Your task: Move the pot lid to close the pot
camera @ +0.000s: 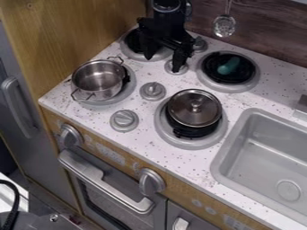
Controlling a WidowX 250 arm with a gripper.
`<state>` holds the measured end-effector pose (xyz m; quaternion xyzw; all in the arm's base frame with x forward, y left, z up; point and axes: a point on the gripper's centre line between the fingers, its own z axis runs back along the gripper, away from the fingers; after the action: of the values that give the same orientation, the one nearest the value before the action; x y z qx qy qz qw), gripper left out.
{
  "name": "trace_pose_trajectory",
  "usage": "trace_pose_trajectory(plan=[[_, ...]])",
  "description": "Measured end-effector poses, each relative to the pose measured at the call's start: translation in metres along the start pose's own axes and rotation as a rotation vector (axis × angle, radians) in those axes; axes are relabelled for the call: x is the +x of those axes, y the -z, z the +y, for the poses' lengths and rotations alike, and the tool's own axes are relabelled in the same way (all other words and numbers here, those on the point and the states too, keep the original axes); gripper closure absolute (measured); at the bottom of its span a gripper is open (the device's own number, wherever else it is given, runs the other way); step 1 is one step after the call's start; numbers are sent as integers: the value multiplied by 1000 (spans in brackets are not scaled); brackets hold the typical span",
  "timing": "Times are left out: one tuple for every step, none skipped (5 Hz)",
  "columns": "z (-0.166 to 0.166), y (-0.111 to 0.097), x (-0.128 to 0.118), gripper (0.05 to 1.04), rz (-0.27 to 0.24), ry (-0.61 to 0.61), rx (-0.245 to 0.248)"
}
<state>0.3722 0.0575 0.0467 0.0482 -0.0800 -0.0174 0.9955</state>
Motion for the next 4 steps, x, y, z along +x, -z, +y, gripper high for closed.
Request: trace_pose_trajectory(plan=[[-3, 16, -9, 87, 49, -1, -12], [-16, 18, -6, 87, 43, 15, -24], [-40, 23, -3, 87, 45, 86, -18], [-60, 44, -4, 87, 95, 105, -48]])
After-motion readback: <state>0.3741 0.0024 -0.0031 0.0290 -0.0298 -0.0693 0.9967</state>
